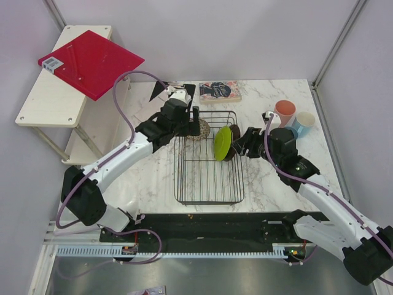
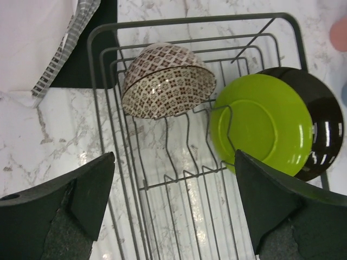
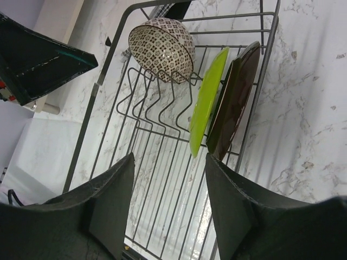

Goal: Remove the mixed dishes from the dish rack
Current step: Pick up the plate from the dish rack.

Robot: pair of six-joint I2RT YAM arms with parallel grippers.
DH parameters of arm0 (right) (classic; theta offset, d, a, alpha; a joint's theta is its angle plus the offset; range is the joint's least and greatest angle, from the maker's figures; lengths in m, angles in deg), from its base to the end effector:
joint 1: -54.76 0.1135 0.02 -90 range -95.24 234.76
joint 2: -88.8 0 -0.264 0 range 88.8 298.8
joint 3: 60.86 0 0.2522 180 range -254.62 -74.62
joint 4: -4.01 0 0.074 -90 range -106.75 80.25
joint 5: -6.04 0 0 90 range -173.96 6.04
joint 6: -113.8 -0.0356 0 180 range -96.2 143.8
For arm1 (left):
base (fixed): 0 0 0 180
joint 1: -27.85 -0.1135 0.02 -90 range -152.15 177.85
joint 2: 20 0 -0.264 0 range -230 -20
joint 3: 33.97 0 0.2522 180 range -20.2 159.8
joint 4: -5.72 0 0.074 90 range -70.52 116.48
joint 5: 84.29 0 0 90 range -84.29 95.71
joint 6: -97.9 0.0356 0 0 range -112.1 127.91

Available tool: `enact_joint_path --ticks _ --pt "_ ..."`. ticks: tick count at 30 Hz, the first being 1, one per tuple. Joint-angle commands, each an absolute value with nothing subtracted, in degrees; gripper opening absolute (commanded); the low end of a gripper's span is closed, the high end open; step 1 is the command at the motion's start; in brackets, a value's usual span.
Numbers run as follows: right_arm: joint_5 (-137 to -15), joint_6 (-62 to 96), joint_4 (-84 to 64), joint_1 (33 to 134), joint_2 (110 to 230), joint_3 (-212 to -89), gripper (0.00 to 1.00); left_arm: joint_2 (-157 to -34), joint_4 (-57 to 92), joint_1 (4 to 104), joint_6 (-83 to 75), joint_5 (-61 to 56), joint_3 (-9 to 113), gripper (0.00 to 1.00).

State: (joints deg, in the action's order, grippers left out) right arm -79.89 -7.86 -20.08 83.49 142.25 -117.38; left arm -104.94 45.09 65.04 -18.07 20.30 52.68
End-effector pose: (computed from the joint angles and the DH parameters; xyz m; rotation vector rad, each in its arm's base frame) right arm 0.1889 0.1064 0.2998 0.0023 2.0152 0.7580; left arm 0.2720 -0.1951 0.3177 0.0780 2.2218 -0.3290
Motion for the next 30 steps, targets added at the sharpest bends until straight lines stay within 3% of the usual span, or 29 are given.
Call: enact_joint_path --ticks 1,7,13,30 --pt "-82.4 -4.5 -17.5 83.7 144.2 -118.6 0.62 -104.7 38.1 67.7 -17.6 19.7 52.6 0.96" --pt "-88.1 -6.1 -18.0 83.7 144.5 -118.4 0.62 -107.2 37.6 73.6 -17.8 20.6 53.4 0.95" --pt "-91.1 -5.6 -18.0 83.7 142.4 -119.2 0.62 -111.5 37.8 81.9 -16.4 30.2 55.5 0.94" --pt "-91.0 -8.3 -14.5 83.8 146.9 -117.7 0.55 -112.4 36.5 85.8 -18.5 37.7 51.4 0.91"
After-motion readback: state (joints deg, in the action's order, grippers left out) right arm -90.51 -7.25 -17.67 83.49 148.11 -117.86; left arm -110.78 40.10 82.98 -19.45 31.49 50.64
